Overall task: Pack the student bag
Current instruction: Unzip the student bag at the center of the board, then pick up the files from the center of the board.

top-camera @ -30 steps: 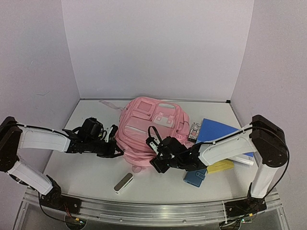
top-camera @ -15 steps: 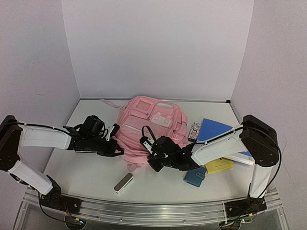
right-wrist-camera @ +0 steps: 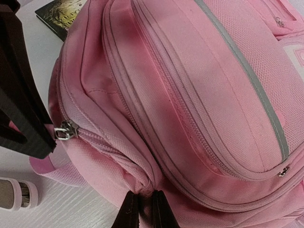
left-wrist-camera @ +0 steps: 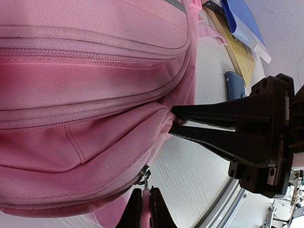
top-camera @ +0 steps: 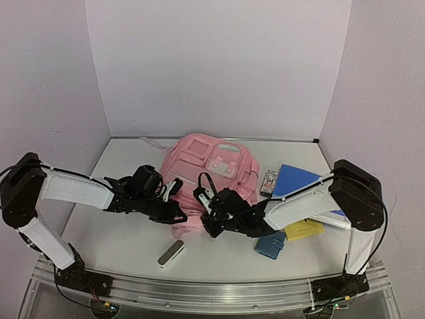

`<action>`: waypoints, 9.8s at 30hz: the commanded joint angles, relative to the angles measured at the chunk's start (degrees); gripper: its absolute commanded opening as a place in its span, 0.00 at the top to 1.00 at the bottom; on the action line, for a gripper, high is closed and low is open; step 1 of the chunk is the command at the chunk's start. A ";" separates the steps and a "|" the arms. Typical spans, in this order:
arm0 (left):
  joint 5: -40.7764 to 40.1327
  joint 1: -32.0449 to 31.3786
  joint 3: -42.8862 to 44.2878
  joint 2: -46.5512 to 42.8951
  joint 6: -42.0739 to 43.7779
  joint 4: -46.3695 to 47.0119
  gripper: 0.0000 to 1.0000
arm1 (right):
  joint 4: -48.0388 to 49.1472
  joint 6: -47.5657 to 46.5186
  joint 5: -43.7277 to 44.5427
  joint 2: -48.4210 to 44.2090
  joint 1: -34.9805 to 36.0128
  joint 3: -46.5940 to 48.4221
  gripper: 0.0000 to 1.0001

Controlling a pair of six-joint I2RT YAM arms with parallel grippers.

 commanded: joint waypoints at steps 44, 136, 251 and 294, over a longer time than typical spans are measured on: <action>-7.63 11.03 -2.23 -17.23 -12.88 -10.13 0.27 | -6.13 24.30 9.33 -3.39 6.10 3.08 0.56; -3.61 18.51 9.59 5.83 -11.16 -0.42 1.00 | -9.88 24.77 3.40 10.66 -0.43 15.74 0.82; -39.04 -13.27 8.02 2.89 39.84 13.30 1.00 | -1.72 32.28 11.20 -12.20 -8.18 -10.95 1.00; -16.64 3.84 44.37 25.56 21.04 7.30 1.00 | -10.26 38.63 -5.31 -36.36 -21.85 -17.85 0.03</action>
